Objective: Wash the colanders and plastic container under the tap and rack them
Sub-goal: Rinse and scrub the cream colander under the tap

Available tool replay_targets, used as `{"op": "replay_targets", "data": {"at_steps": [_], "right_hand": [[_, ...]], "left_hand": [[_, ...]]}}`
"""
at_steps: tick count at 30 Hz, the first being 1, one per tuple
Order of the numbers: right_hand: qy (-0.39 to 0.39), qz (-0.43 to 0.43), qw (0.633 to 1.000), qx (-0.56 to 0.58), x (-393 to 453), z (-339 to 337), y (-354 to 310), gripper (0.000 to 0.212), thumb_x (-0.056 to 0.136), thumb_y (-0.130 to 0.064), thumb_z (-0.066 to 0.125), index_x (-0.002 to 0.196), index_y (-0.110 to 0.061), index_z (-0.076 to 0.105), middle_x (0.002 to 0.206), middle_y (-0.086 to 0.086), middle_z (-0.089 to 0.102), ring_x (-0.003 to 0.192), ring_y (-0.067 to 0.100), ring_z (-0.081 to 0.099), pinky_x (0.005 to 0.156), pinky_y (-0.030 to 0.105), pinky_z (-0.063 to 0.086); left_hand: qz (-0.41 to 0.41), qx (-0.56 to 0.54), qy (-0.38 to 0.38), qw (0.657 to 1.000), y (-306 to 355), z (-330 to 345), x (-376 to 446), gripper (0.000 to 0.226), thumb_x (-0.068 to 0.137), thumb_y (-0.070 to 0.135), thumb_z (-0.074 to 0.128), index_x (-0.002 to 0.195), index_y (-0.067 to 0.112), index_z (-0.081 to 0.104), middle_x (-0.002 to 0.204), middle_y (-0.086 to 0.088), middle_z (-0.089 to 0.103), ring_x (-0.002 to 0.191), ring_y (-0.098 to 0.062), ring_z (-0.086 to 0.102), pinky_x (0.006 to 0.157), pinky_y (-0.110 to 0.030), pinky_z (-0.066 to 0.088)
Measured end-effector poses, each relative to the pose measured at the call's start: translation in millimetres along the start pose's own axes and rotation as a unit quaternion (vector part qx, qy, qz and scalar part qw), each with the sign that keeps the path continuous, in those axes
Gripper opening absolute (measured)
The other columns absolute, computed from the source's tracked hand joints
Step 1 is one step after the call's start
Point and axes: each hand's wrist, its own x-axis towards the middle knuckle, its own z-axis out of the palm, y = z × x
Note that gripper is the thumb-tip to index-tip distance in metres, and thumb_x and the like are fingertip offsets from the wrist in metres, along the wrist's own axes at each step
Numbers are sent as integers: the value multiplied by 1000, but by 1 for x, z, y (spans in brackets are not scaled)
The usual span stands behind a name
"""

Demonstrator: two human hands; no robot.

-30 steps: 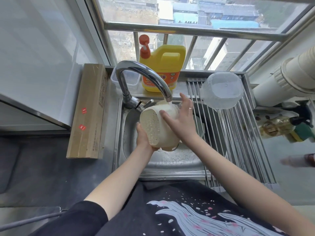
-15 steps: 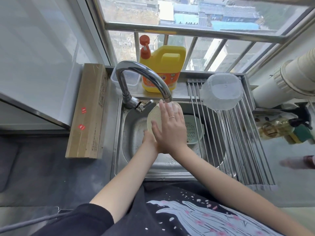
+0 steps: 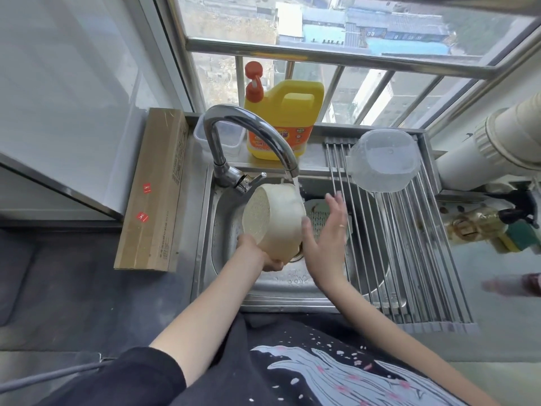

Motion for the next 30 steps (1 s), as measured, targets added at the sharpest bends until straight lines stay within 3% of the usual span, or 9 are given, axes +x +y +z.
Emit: {"op": "replay_targets", "data": {"at_steps": [3, 6, 9, 15, 18, 20, 22, 26, 30], "right_hand": [[-91, 215, 957, 173, 22, 1, -10, 38, 98, -37, 45, 108, -3, 58, 95, 6, 58, 86, 15, 52, 69, 27, 40], [-28, 254, 948, 191, 33, 12, -26, 44, 101, -34, 38, 66, -9, 46, 59, 1, 41, 55, 12, 37, 54, 28, 25], [71, 330, 909, 244, 42, 19, -33, 40, 99, -37, 41, 70, -11, 51, 62, 1, 50, 59, 16, 46, 57, 28, 34], [130, 593, 706, 363, 59, 25, -9, 40, 99, -32, 39, 123, -6, 58, 119, 5, 65, 105, 31, 62, 91, 43, 52], [91, 642, 630, 427, 52, 22, 0, 30, 99, -18, 33, 110, -8, 60, 100, 10, 71, 94, 30, 68, 83, 37, 57], [79, 632, 635, 436, 45, 13, 3, 25, 101, -10, 33, 107, -10, 57, 72, 15, 70, 58, 29, 70, 52, 37, 58], [50, 611, 641, 461, 40, 5, 7, 31, 103, -8, 29, 124, -6, 52, 78, 20, 66, 49, 32, 68, 32, 39, 50], [-53, 569, 700, 429, 40, -8, 19, 53, 101, -43, 28, 146, -16, 33, 142, 18, 38, 121, 40, 49, 87, 59, 48], [-146, 453, 791, 385, 48, -11, 1, 60, 94, -64, 29, 142, -29, 37, 142, 1, 42, 122, 35, 46, 100, 62, 35]], "left_hand": [[16, 1, -19, 1000, -4, 5, -25, 34, 92, 34, 34, 95, 8, 55, 94, -16, 59, 85, -34, 54, 74, -46, 46], [25, -56, -66, 996, -13, 7, -37, 28, 87, 32, 39, 97, 17, 60, 94, -12, 62, 85, -31, 55, 67, -40, 47], [63, -113, -149, 980, -18, 8, -38, 36, 85, 39, 40, 103, 20, 65, 106, -9, 65, 93, -31, 60, 68, -40, 53], [148, -110, -284, 941, -12, 8, -44, 44, 94, 54, 41, 105, 18, 64, 96, -11, 68, 89, -28, 62, 66, -37, 57], [162, -90, -340, 922, -6, 9, -51, 31, 95, 31, 49, 110, 7, 60, 92, -15, 71, 94, -29, 61, 66, -42, 59], [164, -68, -361, 916, -4, 10, -58, 23, 88, 15, 55, 106, 2, 58, 92, -17, 70, 96, -29, 60, 68, -45, 58], [171, -38, -360, 916, -2, 11, -63, 17, 91, 11, 53, 103, 1, 58, 89, -16, 70, 94, -27, 61, 67, -43, 59], [258, 52, -289, 920, 6, 18, -66, 17, 93, 16, 56, 107, 5, 58, 91, -11, 68, 84, -22, 64, 62, -33, 59], [454, 298, -118, 831, 9, 34, -68, 34, 96, 33, 53, 70, 11, 57, 69, -4, 58, 63, -17, 51, 57, -28, 40]]}}
